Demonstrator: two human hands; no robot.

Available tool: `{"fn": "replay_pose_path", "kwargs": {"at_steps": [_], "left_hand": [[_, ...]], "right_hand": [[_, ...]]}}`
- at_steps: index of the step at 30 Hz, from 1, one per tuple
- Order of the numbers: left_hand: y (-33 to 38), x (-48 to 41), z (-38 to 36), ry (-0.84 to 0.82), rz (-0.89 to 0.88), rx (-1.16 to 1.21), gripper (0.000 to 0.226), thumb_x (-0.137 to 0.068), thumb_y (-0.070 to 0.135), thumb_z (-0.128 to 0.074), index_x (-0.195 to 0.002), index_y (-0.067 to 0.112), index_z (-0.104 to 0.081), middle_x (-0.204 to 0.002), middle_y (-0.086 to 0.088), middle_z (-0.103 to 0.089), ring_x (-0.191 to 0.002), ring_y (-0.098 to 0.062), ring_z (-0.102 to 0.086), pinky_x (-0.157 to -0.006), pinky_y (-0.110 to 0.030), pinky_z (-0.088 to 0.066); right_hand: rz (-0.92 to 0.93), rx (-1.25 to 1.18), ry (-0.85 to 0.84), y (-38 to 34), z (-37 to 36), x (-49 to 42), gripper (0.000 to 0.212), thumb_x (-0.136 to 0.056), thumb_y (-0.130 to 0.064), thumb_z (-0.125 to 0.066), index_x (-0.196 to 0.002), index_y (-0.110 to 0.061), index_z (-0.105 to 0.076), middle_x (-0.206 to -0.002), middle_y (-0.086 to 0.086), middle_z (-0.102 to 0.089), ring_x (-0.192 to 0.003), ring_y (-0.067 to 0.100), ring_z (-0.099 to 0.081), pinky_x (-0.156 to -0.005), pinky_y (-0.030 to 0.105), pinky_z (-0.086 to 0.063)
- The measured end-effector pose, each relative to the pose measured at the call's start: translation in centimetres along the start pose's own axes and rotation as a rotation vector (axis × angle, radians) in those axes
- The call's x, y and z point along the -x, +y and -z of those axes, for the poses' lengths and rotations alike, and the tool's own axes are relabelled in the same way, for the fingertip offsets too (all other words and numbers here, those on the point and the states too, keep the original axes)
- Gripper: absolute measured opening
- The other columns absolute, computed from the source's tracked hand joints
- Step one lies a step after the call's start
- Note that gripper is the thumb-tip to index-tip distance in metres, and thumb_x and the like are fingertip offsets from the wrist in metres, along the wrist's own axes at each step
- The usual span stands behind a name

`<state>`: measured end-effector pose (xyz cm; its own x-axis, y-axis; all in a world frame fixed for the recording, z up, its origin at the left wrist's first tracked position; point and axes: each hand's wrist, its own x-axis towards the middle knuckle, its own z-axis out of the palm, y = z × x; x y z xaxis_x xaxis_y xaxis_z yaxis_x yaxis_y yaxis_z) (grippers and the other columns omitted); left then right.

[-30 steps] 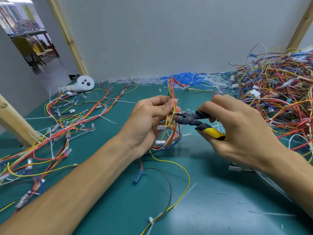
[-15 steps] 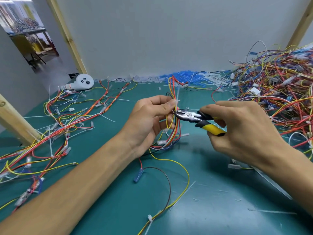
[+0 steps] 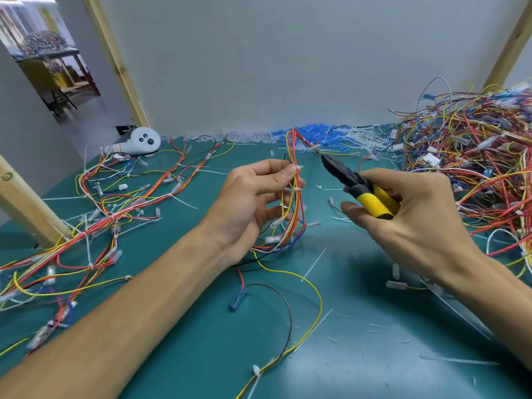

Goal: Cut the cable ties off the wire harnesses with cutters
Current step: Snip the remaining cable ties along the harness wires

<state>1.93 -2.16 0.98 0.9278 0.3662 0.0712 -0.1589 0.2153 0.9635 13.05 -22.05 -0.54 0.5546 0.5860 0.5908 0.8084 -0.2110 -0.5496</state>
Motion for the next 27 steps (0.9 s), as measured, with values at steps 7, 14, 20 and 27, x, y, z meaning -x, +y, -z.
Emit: {"fn": "replay_pose_path", "kwargs": {"at_steps": [7, 14, 20, 27], "left_hand": [[0.4, 0.1, 0.6, -0.174, -0.106, -0.006, 0.040, -0.080, -0.001, -0.062, -0.120, 0.004, -0.067, -0.098, -0.003, -0.073, -0.087, -0.009, -0.066, -0.072, -0.019, -0.055], [0.5, 0.0, 0.4, -0.154, -0.241, -0.212, 0.063, -0.074, -0.014, -0.060, -0.136, 0.002, -0.059, -0.120, -0.010, -0.073, -0.104, -0.015, -0.064, -0.090, -0.026, -0.051], [0.3, 0.0, -0.1, -0.142, -0.305, -0.397, 0.080, -0.085, -0.007, -0.066, -0.153, 0.026, -0.044, -0.102, -0.008, -0.077, -0.086, -0.036, -0.058, -0.086, -0.033, -0.050], [-0.2, -0.1, 0.0, -0.026, -0.386, -0.658, 0.066, -0.089, -0.016, -0.062, -0.142, 0.023, -0.054, -0.095, -0.005, -0.077, -0.078, -0.037, -0.069, -0.083, -0.045, -0.059]], "right_hand": [[-0.040, 0.144, -0.028, 0.4, -0.2, -0.1, 0.015, -0.082, -0.026, -0.082, -0.083, -0.025, -0.067, -0.064, -0.009, -0.057, -0.062, 0.018, -0.051, -0.060, 0.037, -0.046], [-0.082, 0.151, -0.051, 0.6, 0.0, -0.2, 0.015, -0.082, -0.027, -0.081, -0.081, -0.025, -0.066, -0.061, -0.004, -0.053, -0.063, 0.023, -0.046, -0.058, 0.036, -0.045], [-0.098, 0.215, -0.121, 0.9, 0.2, -0.4, 0.014, -0.082, -0.029, -0.079, -0.082, -0.024, -0.067, -0.063, 0.008, -0.057, -0.067, 0.035, -0.050, -0.059, 0.043, -0.049], [-0.155, 0.273, -0.123, 1.2, 0.1, -0.3, 0.028, -0.078, -0.025, -0.076, -0.066, -0.015, -0.052, -0.053, 0.005, -0.046, -0.062, 0.037, -0.044, -0.055, 0.045, -0.047]]}}
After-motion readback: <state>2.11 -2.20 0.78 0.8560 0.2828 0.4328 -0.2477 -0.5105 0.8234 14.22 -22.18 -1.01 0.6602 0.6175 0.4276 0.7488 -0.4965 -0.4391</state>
